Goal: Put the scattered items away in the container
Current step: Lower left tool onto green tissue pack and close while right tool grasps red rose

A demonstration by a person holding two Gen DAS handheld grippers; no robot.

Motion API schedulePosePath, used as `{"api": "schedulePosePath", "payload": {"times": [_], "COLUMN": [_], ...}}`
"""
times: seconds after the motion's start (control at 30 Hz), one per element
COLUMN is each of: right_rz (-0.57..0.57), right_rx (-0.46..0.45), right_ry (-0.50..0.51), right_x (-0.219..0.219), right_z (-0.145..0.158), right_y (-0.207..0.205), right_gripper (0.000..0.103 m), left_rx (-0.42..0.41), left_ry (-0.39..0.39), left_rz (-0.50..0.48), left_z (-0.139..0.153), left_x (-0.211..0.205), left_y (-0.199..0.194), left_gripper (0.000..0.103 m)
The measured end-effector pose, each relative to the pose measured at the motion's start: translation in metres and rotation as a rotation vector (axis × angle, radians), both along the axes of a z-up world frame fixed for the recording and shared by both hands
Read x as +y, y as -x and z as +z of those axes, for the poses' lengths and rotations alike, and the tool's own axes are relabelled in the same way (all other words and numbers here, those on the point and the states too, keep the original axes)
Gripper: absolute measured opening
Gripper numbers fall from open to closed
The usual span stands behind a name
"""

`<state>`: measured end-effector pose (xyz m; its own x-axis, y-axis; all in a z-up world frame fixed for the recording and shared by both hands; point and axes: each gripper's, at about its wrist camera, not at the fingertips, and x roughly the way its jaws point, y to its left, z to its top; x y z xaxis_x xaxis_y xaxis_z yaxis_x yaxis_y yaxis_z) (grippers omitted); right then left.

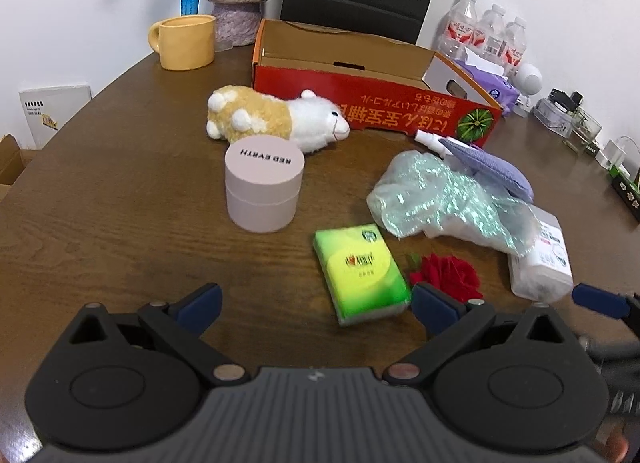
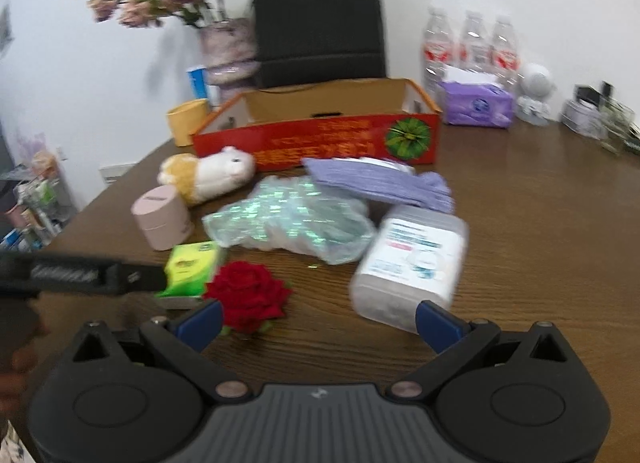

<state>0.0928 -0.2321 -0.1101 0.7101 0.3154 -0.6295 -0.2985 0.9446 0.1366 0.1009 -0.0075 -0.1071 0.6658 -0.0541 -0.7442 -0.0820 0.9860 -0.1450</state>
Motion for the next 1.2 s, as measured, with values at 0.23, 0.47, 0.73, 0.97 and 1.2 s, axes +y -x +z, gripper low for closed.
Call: {"api": "schedulePosePath", "payload": {"times": [0.23, 0.47, 0.73, 0.97, 1.2], "right_rz": [0.080, 0.078, 0.095, 0.118, 0.171], "right_rx": [-0.040, -0.071, -0.076, -0.061, -0.079], "right_ry": [0.008, 0.005, 0.026, 0.040, 0.097], "right_x": [0.027, 0.037, 0.046, 0.044, 0.046], "right_z": [-0.017, -0.024, -0.030, -0.033, -0.035], "right_y": [-0.003, -0.010, -0.014, -0.020, -0.018], "right_gripper": [0.089, 0.082, 0.073, 0.060, 0.058], "left_rx": [0.009, 0.020, 0.004, 0.003, -0.009], "left_ry": [0.015, 0.038, -0.007, -0.108, -0.151], "left_rz": [-0.008, -0.020, -0.076, -0.179, -0.268], "left_z": [-0.009, -0.017, -0.022, -0.026, -0.028], "left_x": [0.000, -0.001, -0.013, -0.024, -0.017], "left_y": [-0.017, -0.030, -0.034, -0.035, -0.031], "left_gripper": [0.102, 0.099, 0.091, 0.089, 0.087]}}
